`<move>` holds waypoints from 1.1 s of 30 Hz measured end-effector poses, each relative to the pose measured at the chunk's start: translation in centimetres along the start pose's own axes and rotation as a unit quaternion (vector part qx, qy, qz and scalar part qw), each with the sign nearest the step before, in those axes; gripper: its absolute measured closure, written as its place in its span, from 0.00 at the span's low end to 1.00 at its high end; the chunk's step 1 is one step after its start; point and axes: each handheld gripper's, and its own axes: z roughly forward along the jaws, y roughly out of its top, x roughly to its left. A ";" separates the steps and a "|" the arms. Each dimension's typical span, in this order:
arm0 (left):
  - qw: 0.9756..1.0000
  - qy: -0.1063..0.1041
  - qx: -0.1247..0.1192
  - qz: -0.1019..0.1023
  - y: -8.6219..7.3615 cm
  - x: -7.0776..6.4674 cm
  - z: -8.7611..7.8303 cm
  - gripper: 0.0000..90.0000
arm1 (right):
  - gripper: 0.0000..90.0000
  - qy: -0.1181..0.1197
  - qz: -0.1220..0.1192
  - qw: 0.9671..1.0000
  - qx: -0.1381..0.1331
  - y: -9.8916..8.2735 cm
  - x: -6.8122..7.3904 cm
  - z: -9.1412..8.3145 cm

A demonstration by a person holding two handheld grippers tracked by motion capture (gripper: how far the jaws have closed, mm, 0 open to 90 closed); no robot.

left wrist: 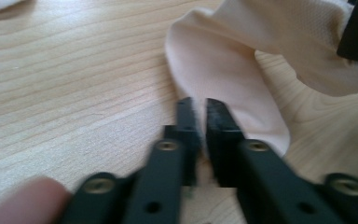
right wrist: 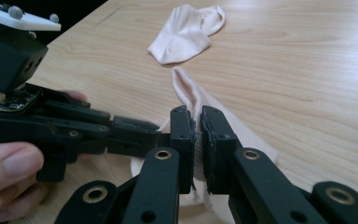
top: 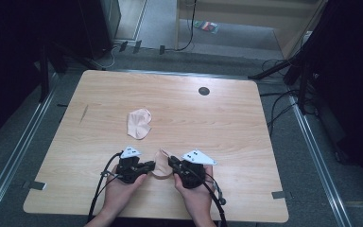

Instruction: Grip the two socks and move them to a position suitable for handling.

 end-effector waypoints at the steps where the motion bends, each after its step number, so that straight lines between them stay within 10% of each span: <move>1: 1.000 -0.006 0.000 0.003 0.1 0.2 -0.2 0.99 | 0.95 0.000 0.000 1.000 -0.002 0.1 -0.1 -0.1; 10: 0.998 -0.040 0.020 0.034 1.2 2.3 -4.0 1.00 | 0.95 -0.002 0.026 1.000 -0.012 0.9 -1.6 -2.8; 17: 0.992 -0.083 0.071 0.066 1.7 3.5 -5.5 1.00 | 0.95 0.026 0.065 0.997 0.020 0.5 -1.9 -4.3; 25: 0.992 -0.044 0.072 0.091 0.9 3.3 -3.4 0.98 | 0.88 -0.004 0.078 0.995 0.065 -1.8 -3.6 -2.1; 28: 0.995 -0.015 0.051 0.083 1.0 3.3 -3.5 0.71 | 0.78 -0.036 0.063 0.996 0.051 -2.0 -4.1 -2.0; 33: 0.998 -0.017 0.035 0.056 0.9 3.7 -4.7 0.58 | 0.75 -0.042 0.060 0.997 0.026 -1.5 -4.8 -2.9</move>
